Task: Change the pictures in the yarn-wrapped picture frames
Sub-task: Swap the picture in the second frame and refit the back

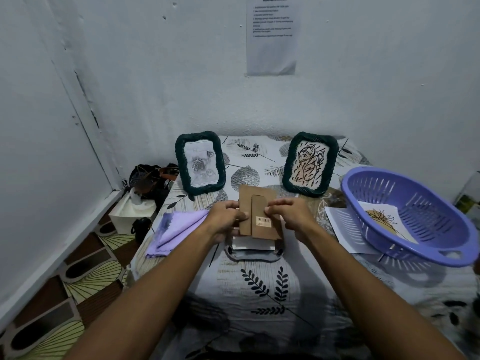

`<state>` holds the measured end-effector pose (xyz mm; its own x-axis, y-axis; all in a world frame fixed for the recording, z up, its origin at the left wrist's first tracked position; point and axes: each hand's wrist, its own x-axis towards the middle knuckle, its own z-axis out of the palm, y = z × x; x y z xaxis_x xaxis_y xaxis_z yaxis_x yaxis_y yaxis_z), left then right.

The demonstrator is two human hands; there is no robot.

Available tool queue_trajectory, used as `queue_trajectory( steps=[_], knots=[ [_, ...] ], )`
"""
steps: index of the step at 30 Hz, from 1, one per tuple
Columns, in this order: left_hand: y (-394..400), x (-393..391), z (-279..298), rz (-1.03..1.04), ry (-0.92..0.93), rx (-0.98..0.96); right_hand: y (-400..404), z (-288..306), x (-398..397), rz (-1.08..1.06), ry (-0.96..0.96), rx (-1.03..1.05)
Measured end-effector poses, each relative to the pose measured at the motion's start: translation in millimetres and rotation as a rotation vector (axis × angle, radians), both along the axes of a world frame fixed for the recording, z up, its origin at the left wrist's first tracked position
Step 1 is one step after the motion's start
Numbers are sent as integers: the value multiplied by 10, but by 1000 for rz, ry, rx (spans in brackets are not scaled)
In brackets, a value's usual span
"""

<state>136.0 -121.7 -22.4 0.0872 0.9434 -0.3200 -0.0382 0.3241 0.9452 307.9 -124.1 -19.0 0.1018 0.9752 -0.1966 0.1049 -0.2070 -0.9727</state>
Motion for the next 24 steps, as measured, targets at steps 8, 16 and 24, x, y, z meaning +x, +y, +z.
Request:
queue_trajectory(
  steps=[8,16,24],
  knots=[
    [-9,277,-24,-92,46,38,-100,31,268,-52,141,-60],
    [75,436,-160,-354,720,628,-164,-7,693,-146,-96,-65],
    [206,473,-242,-872,1201,693,-114,-146,765,-129,-209,-100]
  ],
)
